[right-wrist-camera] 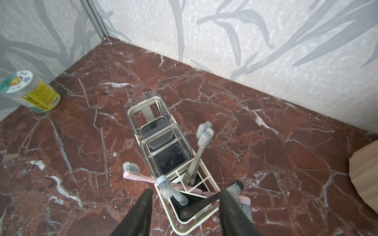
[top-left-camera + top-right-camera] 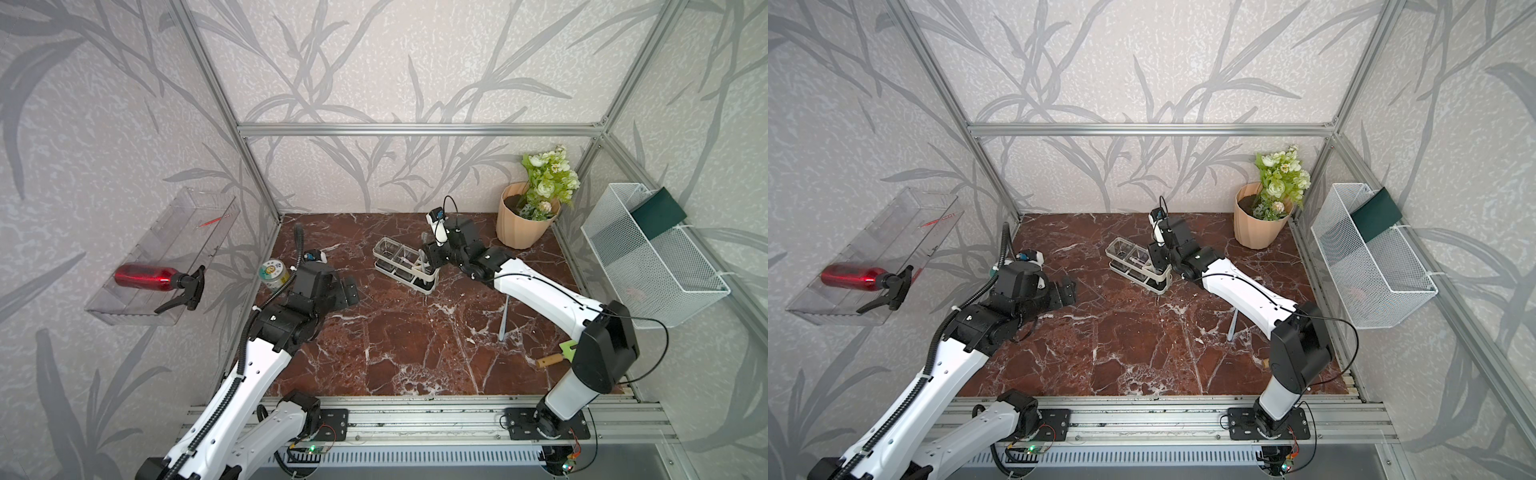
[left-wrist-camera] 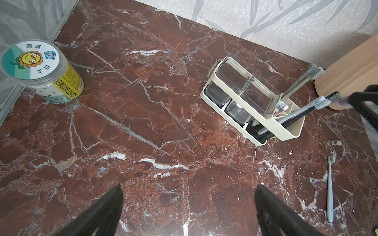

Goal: Place the toothbrush into the toothbrush holder
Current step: Place the toothbrush in the toothbrush holder.

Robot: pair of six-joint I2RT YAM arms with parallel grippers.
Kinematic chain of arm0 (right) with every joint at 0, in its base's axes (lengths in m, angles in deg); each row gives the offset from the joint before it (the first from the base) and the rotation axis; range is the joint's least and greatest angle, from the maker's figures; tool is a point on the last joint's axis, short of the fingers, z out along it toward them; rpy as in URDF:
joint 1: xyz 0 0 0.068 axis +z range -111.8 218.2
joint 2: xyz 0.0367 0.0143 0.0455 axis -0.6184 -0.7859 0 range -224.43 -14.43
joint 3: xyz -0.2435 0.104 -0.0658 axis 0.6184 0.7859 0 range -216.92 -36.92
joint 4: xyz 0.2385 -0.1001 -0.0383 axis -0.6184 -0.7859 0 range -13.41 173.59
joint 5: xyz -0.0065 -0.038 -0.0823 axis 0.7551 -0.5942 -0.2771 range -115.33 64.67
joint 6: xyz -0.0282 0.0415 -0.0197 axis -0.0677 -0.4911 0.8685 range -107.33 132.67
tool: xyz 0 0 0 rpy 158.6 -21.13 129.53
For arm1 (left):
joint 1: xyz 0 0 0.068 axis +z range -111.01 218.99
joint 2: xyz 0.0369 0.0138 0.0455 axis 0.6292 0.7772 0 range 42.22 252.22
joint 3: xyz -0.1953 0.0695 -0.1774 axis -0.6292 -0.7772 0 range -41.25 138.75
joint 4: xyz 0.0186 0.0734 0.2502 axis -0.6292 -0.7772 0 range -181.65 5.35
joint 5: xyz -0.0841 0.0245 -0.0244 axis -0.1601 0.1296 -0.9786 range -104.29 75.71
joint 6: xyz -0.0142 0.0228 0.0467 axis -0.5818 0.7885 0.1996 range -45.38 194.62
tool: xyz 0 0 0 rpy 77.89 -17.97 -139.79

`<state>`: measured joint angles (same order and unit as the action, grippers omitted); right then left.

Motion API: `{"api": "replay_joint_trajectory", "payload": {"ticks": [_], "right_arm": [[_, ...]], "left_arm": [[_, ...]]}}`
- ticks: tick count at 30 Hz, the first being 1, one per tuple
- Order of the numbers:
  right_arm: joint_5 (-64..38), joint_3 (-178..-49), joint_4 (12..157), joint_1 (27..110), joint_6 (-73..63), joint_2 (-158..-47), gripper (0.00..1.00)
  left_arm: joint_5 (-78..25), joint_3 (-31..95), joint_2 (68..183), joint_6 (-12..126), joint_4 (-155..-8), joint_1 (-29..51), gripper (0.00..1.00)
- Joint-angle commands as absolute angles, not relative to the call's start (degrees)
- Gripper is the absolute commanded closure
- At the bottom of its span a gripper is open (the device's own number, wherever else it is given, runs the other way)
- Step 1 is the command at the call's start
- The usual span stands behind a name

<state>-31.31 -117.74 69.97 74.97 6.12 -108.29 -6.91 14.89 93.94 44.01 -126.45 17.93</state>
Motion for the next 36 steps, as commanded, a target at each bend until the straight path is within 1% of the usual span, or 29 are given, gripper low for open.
{"api": "replay_joint_trajectory", "payload": {"ticks": [1,7,9,12,16,21,26,30,36], "right_arm": [[-31.21,-117.11,69.08,75.23,5.07,-104.73,0.44],[-35.05,-112.62,66.38,74.9,4.06,-98.78,0.43],[-35.53,-110.87,63.72,74.02,2.59,-96.81,0.4],[-36.05,-108.07,58.48,71.76,-1.02,-94.5,0.39],[-35.17,-102.14,53.84,66.69,-5.07,-91.99,0.39],[-32.99,-94.1,53.11,59.27,-8.55,-90.72,0.38],[-35.24,-92.78,51.68,56.13,-9.34,-93.49,0.37],[-35.48,-94.66,49.26,53.23,-11.08,-98.11,0.37],[-37.01,-98.42,46.96,51.2,-10.71,-104.09,0.37]], "left_arm": [[-6.76,14.39,93.4,43.97,-126.32,18.38,0.01],[-6.99,14.39,93.55,44.04,-126.39,18.51,0.01],[-7.16,14.4,93.48,44.07,-126.36,18.51,0.01],[-7.47,14.39,93.55,44.1,-126.15,18.51,0.01],[-7.87,14.47,93.63,44.15,-126.33,18.54,0.01],[-8.2,14.56,93.61,44.15,-126.48,18.6,0.01],[-8.55,14.64,93.9,44.13,-126.55,18.61,0.01],[-8.84,14.65,94.07,44.32,-126.7,18.6,0.01],[-8.93,14.83,94.77,44.4,-126.97,18.6,0.01]]}}
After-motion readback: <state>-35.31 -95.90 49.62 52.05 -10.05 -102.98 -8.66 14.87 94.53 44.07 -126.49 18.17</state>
